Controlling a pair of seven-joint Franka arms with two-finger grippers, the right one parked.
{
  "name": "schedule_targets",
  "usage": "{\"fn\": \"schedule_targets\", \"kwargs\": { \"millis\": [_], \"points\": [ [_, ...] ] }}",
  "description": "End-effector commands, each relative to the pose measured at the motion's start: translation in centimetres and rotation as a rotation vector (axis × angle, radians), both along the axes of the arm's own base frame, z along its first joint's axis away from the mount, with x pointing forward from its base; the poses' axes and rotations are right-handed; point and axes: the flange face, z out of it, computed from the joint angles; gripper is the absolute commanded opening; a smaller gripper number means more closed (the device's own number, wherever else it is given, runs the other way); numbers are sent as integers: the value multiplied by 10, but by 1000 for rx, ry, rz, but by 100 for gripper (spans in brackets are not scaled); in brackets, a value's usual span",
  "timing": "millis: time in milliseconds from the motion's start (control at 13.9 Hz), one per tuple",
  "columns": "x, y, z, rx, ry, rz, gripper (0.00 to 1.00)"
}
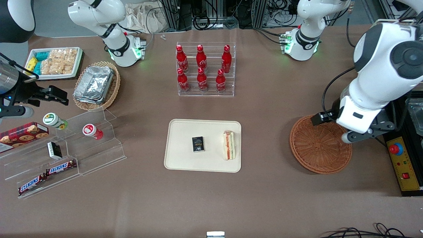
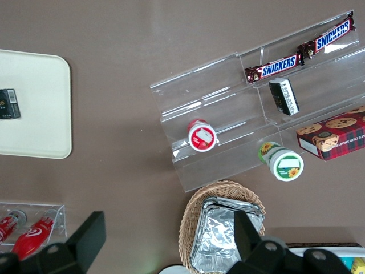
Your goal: Place sandwich from basket to tray
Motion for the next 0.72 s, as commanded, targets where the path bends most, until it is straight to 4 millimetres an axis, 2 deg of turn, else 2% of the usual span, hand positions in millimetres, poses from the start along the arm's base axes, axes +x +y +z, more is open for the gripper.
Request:
{"fn": "schedule_targets", "kwargs": {
  "millis": [0, 216, 432, 576, 648],
  "points": [
    [-17, 8, -3, 0, 13, -53, 100],
    [-34, 19, -4, 2, -1, -96, 100],
    [-48, 41, -5, -25, -1, -146, 100],
    [-50, 47, -1, -24, 10, -182, 100],
    [-47, 49, 7, -27, 9, -191, 100]
  ]
}}
